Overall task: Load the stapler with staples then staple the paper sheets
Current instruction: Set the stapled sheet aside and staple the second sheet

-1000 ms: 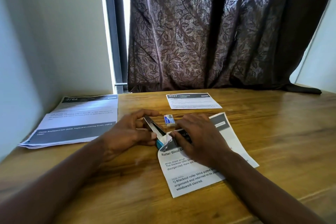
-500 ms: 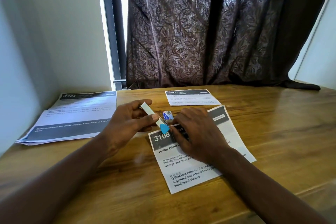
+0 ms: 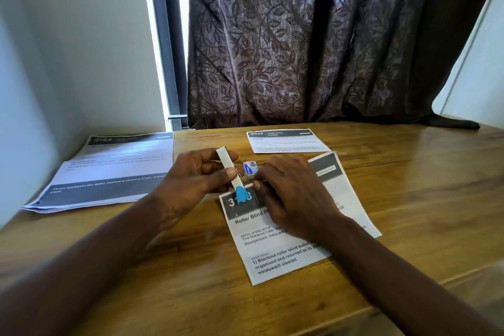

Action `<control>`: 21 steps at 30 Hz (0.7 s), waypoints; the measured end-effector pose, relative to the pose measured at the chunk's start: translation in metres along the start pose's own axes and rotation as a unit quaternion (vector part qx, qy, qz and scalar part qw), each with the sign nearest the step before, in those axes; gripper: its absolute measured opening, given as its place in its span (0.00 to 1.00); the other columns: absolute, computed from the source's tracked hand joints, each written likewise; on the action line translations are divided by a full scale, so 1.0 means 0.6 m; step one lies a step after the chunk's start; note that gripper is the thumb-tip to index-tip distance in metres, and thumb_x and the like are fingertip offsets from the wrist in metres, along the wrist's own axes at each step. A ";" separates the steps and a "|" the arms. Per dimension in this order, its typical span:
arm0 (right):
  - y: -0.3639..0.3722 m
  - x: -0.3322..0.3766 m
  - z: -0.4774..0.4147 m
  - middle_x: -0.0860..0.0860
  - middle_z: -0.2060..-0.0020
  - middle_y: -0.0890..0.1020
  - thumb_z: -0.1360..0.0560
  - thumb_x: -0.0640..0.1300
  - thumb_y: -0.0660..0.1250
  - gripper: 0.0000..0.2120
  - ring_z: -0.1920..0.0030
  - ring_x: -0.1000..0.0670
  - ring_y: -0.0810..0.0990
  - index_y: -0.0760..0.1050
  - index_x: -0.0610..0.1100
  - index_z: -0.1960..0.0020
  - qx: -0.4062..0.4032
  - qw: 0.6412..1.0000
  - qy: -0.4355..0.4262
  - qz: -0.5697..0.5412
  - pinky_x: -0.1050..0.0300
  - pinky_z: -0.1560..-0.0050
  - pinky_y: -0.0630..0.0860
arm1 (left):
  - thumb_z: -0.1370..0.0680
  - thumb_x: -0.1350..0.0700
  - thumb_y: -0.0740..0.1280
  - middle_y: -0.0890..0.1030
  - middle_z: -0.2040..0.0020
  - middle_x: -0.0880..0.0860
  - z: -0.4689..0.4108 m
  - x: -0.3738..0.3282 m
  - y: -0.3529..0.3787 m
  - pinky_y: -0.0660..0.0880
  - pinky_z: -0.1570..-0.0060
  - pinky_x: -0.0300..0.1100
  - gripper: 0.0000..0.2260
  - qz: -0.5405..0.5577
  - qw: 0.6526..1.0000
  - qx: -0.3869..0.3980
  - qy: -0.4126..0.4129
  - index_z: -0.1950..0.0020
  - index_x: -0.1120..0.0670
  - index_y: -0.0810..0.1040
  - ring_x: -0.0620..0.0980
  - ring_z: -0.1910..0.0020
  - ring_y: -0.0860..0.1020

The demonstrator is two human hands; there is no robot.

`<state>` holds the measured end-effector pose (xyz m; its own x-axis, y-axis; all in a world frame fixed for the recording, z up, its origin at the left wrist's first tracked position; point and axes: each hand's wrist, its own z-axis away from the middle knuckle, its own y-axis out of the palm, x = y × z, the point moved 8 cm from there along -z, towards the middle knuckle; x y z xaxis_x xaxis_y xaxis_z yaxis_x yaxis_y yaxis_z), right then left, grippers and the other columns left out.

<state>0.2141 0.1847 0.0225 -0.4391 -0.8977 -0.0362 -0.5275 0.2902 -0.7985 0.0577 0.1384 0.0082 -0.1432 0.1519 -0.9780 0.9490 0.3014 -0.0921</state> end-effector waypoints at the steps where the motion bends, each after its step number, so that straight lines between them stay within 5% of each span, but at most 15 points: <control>1: -0.001 0.000 0.001 0.52 0.51 0.79 0.18 0.57 0.53 0.18 0.49 0.51 0.74 0.77 0.48 0.43 0.003 1.000 0.005 -0.013 0.49 0.42 0.70 | 0.24 0.63 0.72 0.88 0.52 0.57 0.000 -0.001 -0.001 0.83 0.56 0.40 0.12 -0.004 1.000 0.001 0.003 0.40 0.56 0.81 0.53 0.51 0.87; 7: 0.000 0.004 0.002 0.54 0.50 0.77 0.21 0.69 0.51 0.28 0.47 0.53 0.72 0.78 0.51 0.38 0.038 0.999 0.001 0.001 0.52 0.40 0.62 | 0.24 0.65 0.72 0.87 0.51 0.58 -0.001 -0.006 0.006 0.83 0.54 0.42 0.13 0.003 1.000 0.021 0.012 0.40 0.59 0.80 0.54 0.50 0.86; 21: 0.010 0.004 -0.003 0.56 0.54 0.78 0.23 0.68 0.53 0.27 0.49 0.54 0.71 0.80 0.51 0.43 0.065 0.997 -0.011 -0.044 0.46 0.39 0.63 | 0.25 0.65 0.72 0.87 0.50 0.59 -0.002 -0.002 0.023 0.84 0.52 0.47 0.14 0.031 0.999 0.034 0.020 0.40 0.58 0.80 0.57 0.50 0.86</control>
<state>0.2087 0.1849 0.0185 -0.3786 -0.9252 0.0257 -0.4640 0.1657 -0.8702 0.0705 0.1435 0.0083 -0.0943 0.2063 -0.9739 0.9731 0.2255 -0.0465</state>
